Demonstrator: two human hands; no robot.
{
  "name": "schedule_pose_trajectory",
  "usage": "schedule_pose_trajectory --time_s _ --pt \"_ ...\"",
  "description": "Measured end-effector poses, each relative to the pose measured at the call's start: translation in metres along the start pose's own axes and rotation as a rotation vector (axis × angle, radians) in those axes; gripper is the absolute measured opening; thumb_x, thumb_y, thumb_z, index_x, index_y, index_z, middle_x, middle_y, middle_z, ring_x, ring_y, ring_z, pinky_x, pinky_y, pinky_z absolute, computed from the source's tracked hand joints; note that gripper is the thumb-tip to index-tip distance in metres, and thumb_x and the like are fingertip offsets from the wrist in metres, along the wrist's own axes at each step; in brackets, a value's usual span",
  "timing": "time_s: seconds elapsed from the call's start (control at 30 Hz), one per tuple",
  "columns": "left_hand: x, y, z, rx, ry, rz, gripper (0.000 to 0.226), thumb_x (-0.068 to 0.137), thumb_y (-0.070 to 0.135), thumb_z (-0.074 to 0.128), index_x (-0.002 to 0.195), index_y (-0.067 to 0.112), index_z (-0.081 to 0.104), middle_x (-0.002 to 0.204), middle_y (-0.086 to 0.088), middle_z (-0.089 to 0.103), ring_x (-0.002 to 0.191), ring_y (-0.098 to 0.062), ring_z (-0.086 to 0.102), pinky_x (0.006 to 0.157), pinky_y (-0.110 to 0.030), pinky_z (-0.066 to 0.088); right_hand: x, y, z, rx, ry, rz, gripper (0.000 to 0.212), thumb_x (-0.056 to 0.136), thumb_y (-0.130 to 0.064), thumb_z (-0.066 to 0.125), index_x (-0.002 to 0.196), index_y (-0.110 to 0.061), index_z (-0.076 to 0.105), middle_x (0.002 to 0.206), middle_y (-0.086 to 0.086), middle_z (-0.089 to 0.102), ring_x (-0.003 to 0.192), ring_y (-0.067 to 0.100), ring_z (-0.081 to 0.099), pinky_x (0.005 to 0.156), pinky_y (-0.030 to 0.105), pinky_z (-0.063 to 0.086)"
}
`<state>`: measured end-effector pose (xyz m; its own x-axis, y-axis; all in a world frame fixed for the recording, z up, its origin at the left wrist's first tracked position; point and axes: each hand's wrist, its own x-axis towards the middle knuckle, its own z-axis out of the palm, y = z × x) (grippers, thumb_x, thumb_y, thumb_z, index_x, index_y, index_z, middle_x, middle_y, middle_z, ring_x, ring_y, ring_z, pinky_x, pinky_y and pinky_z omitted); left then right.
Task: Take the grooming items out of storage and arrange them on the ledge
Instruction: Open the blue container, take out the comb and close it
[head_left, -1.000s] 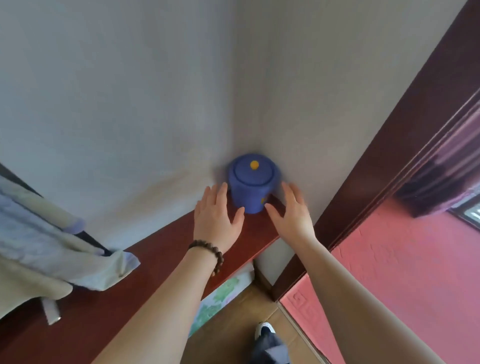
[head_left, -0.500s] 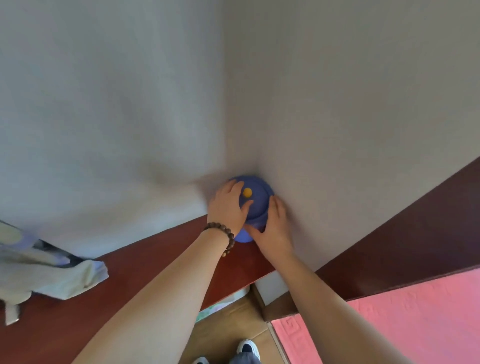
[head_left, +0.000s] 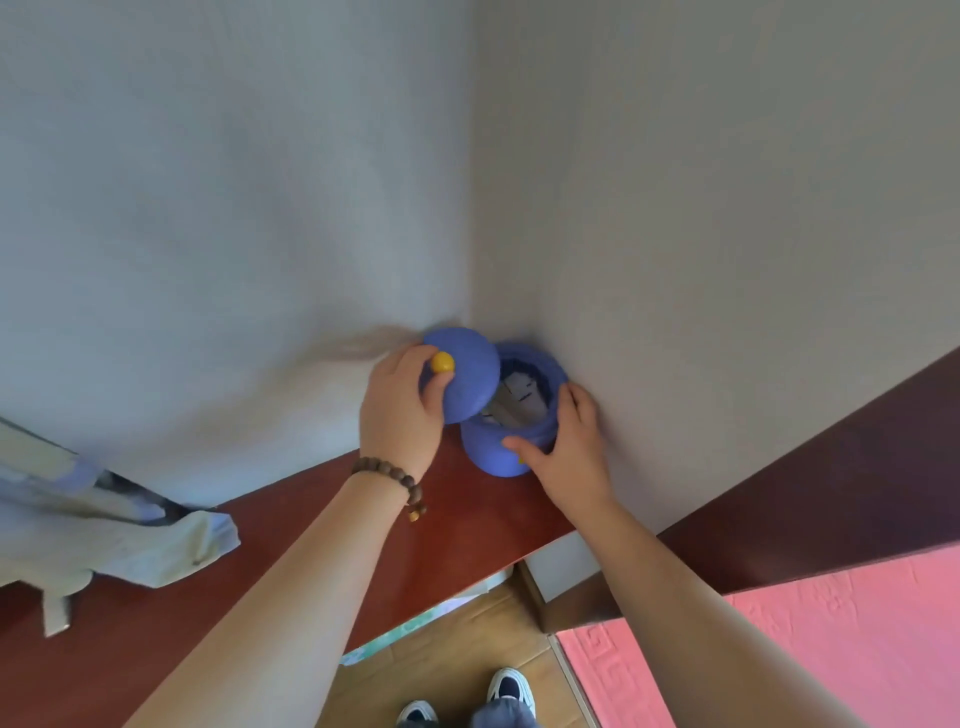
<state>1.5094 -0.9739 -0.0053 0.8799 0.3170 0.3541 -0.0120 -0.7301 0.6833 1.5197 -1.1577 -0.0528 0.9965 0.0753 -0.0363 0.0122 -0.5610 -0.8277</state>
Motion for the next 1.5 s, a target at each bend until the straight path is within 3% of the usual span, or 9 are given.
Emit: schedule_pose_trajectory --time_s 0.33,0.63,0.77,0.83,0.93,1.07,1.23,1.33,1.5 --pt "-0.062 -0.083 -0.016 0.196 -0.110 -0.198 0.021 0.093 0.025 0.056 0.107 0.012 0.064 0.114 -0.004 0.063 0.107 -0.028 0.055 0.076 -0.039 0.049 0.000 -0.001 0.001 -0.026 0.010 0.013 0.096 0.078 -0.034 0.076 0.150 -0.009 0.019 0.156 -0.002 0.016 0.139 0.012 0.029 0.101 0.013 0.025" --pt "-0.092 -0.116 0.016 0.262 -0.280 -0.310 0.017 0.091 0.023 0.058 0.102 0.011 0.064 0.118 -0.002 0.061 0.112 -0.025 0.054 0.075 -0.039 0.053 0.001 0.002 0.002 -0.041 0.012 0.000 0.096 0.077 -0.034 0.077 0.150 -0.007 0.020 0.155 0.000 0.018 0.138 0.013 0.030 0.099 0.010 0.024" --pt "-0.087 -0.112 0.016 0.228 -0.297 -0.353 0.032 0.091 0.027 0.058 0.118 0.011 0.060 0.134 -0.006 0.054 0.127 -0.025 0.046 0.094 -0.040 0.046 0.001 0.003 0.002 -0.060 0.011 -0.008 0.096 0.077 -0.034 0.077 0.150 -0.006 0.020 0.155 0.001 0.018 0.138 0.014 0.030 0.099 0.010 0.024" --pt "-0.076 -0.093 0.012 0.158 -0.223 -0.266 0.039 0.090 0.027 0.061 0.124 0.010 0.057 0.133 -0.007 0.055 0.127 -0.025 0.046 0.101 -0.035 0.040 0.001 0.002 0.001 -0.059 0.007 -0.007 0.096 0.077 -0.035 0.076 0.150 -0.007 0.020 0.155 0.000 0.018 0.138 0.013 0.030 0.099 0.010 0.024" --pt "-0.039 -0.041 0.008 -0.022 -0.140 -0.012 0.029 0.089 0.023 0.063 0.117 0.013 0.062 0.118 -0.004 0.064 0.111 -0.021 0.056 0.095 -0.029 0.042 0.001 0.002 0.000 -0.046 0.002 -0.003 0.095 0.077 -0.034 0.076 0.150 -0.008 0.020 0.155 -0.001 0.018 0.138 0.013 0.030 0.100 0.014 0.027" --pt "0.023 0.012 0.023 -0.034 -0.470 0.274 0.022 0.089 0.020 0.062 0.110 0.014 0.066 0.107 -0.002 0.069 0.099 -0.018 0.061 0.088 -0.031 0.047 0.001 0.003 -0.001 -0.012 0.001 0.006 0.096 0.076 -0.032 0.078 0.150 -0.008 0.021 0.156 0.000 0.017 0.139 0.013 0.029 0.097 0.008 0.025" --pt "0.056 0.007 0.069 0.251 -0.900 0.353 0.027 0.086 0.014 0.057 0.112 0.012 0.064 0.104 -0.004 0.069 0.097 -0.023 0.062 0.083 -0.034 0.047 0.001 0.004 -0.001 -0.017 0.003 0.008 0.095 0.077 -0.030 0.077 0.150 -0.008 0.021 0.157 0.001 0.017 0.139 0.012 0.027 0.094 0.003 0.021" --pt "0.055 0.008 0.084 0.271 -1.018 0.313 0.016 0.089 0.016 0.052 0.100 0.011 0.064 0.086 -0.003 0.065 0.078 -0.018 0.059 0.070 -0.027 0.040 0.002 0.006 0.000 -0.003 -0.006 0.006 0.095 0.077 -0.029 0.077 0.150 -0.009 0.020 0.157 0.000 0.016 0.140 0.012 0.026 0.094 0.002 0.022" --pt "0.060 0.017 0.093 0.424 -1.121 0.305 0.013 0.092 0.028 0.048 0.093 0.020 0.059 0.074 0.008 0.055 0.074 -0.016 0.055 0.073 -0.030 0.043 0.003 0.010 0.002 0.009 -0.001 0.003 0.095 0.077 -0.031 0.076 0.151 -0.011 0.020 0.157 -0.003 0.014 0.141 0.009 0.023 0.085 -0.012 0.015"
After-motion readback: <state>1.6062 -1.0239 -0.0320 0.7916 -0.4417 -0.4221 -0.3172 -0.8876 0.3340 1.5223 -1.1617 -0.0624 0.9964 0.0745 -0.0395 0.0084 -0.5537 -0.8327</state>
